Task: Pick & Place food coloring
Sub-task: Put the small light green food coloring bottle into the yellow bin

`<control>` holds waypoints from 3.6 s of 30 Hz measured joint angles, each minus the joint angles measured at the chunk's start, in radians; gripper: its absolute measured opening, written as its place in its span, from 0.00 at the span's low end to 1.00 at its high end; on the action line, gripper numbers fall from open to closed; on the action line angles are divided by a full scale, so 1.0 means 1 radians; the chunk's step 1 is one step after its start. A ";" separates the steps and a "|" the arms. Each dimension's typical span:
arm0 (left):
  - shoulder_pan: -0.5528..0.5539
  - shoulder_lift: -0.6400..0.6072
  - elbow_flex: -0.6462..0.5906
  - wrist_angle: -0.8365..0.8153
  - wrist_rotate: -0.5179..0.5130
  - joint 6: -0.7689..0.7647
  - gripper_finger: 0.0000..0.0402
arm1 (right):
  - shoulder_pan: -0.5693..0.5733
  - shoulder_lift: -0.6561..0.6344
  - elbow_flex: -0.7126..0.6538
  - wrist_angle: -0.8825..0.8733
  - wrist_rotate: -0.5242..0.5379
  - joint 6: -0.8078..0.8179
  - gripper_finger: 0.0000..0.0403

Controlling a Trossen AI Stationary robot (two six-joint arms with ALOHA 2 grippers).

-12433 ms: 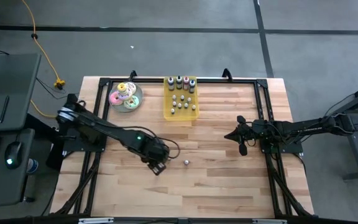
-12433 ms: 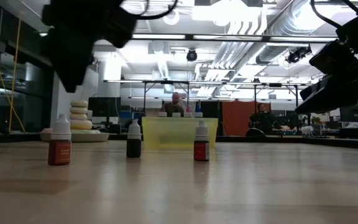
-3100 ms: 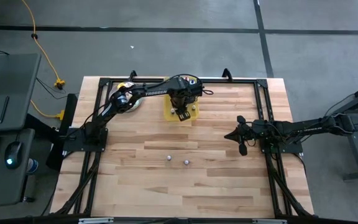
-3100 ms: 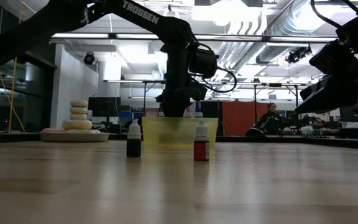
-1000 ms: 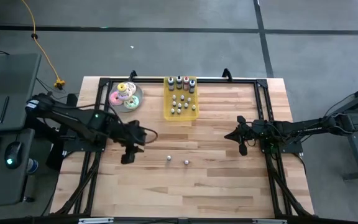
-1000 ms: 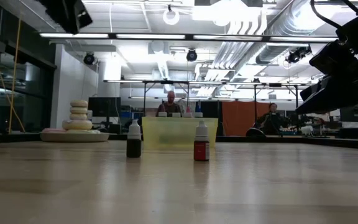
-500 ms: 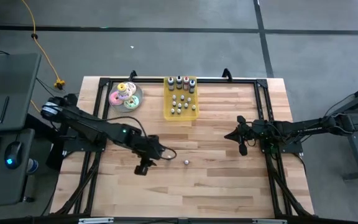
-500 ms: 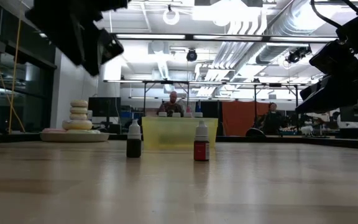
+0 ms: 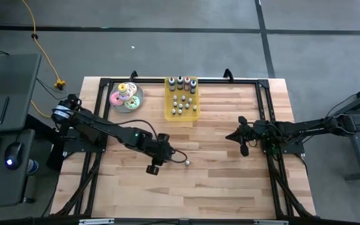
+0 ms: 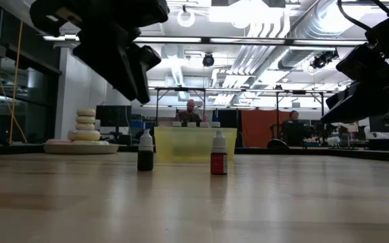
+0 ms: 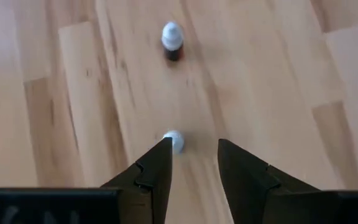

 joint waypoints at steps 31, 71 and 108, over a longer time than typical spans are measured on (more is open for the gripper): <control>0.057 0.267 0.323 -0.383 0.020 0.025 0.70 | 0.000 0.000 0.000 -0.006 0.000 0.000 0.00; 0.051 0.310 0.285 -0.278 0.025 0.018 0.65 | 0.000 0.000 0.000 0.000 0.000 0.000 0.00; 0.051 0.321 0.256 -0.234 0.026 0.011 0.42 | 0.000 0.000 0.000 0.000 0.000 0.000 0.00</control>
